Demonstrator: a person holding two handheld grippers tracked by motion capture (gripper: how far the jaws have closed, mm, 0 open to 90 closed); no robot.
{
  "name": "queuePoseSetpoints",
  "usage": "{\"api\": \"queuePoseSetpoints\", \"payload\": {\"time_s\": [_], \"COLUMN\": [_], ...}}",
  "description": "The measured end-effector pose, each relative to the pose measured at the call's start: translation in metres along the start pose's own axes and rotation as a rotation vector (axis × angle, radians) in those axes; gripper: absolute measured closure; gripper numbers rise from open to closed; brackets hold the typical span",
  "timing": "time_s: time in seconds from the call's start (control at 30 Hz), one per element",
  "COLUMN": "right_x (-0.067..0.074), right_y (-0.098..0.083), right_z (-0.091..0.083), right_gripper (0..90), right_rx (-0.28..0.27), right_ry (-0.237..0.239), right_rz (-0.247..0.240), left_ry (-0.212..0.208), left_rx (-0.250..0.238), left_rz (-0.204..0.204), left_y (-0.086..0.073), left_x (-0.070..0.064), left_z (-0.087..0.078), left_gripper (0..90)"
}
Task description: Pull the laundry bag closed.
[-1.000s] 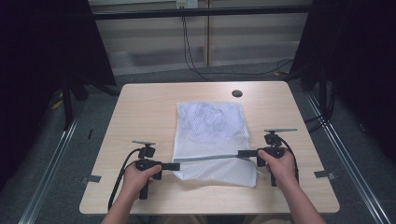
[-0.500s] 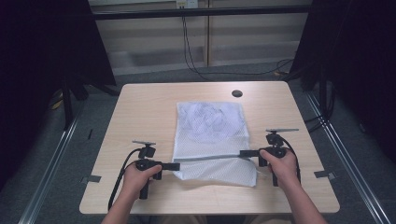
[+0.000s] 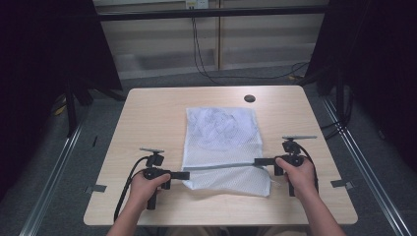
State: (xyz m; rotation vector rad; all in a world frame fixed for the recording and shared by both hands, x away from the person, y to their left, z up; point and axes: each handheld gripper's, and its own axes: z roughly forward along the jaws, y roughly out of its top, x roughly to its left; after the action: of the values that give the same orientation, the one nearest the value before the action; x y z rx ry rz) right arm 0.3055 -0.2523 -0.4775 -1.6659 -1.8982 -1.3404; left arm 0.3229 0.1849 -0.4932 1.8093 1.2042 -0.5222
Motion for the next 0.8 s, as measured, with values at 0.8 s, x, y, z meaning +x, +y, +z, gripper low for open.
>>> {"api": "queuePoseSetpoints", "payload": {"time_s": [0.8], "right_x": [-0.0047], "right_y": [-0.0025], "right_z": [-0.0062], "right_gripper": [87.4], "right_rx": [-0.001], "right_ry": [0.002], "right_rz": [0.019], "left_ry": [-0.003], "left_rx": [-0.002], "left_rz": [0.003], "left_y": [0.0011], "left_x": [0.0008], "left_z": [-0.0023], "left_gripper": [88.5]}}
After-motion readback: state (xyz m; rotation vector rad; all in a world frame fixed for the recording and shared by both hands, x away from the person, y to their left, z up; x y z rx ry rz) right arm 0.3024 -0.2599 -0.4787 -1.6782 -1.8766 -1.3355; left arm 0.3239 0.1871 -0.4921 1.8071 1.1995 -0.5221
